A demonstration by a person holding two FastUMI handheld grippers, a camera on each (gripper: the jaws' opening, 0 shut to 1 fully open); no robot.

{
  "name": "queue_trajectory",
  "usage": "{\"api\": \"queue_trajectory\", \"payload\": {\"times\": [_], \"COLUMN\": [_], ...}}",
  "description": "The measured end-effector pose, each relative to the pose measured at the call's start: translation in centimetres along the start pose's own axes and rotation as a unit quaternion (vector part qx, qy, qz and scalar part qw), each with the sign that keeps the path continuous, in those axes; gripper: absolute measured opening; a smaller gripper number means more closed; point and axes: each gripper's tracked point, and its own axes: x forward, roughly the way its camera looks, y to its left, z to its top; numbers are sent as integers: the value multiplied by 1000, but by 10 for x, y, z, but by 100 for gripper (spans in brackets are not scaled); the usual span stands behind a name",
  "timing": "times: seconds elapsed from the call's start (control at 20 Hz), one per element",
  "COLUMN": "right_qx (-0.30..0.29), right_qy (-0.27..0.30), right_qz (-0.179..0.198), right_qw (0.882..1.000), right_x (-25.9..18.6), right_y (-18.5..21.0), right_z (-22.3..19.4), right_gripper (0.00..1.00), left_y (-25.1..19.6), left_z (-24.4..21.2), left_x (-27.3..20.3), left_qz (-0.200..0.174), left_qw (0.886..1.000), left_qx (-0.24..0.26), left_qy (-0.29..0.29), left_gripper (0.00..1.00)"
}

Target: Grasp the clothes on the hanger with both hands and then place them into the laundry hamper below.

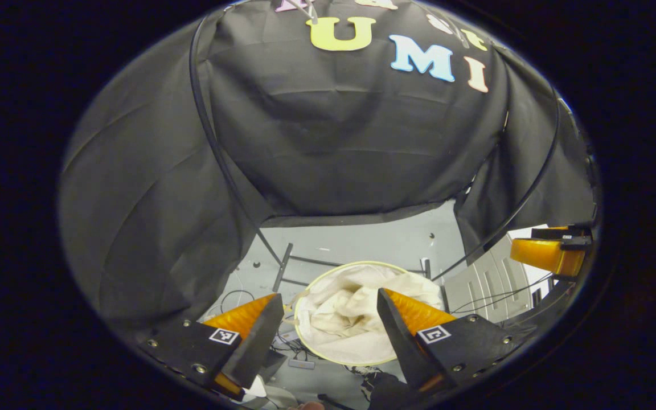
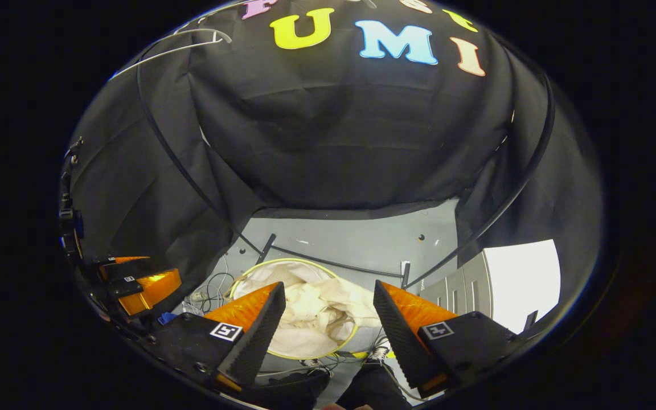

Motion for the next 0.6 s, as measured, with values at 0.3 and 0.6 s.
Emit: {"api": "queue_trajectory", "payload": {"times": [0.3,0.6], "right_qx": [-16,-29], "right_qy": [-42,-133], "right_qz": [-3,-19], "right_qw": [999,991], "right_x": [-20,-61], "right_y": [-44,-107], "right_z": [31,83], "right_gripper": [94,98], "left_y": [-23,-55], "left_z": [36,100], "left_x": [-31,-89], "left_qz": [15,47], "left_qw": [999,993], "left_qx": [-9,-48], "left_qy": [-42,-101], "left_gripper": [98,98]}}
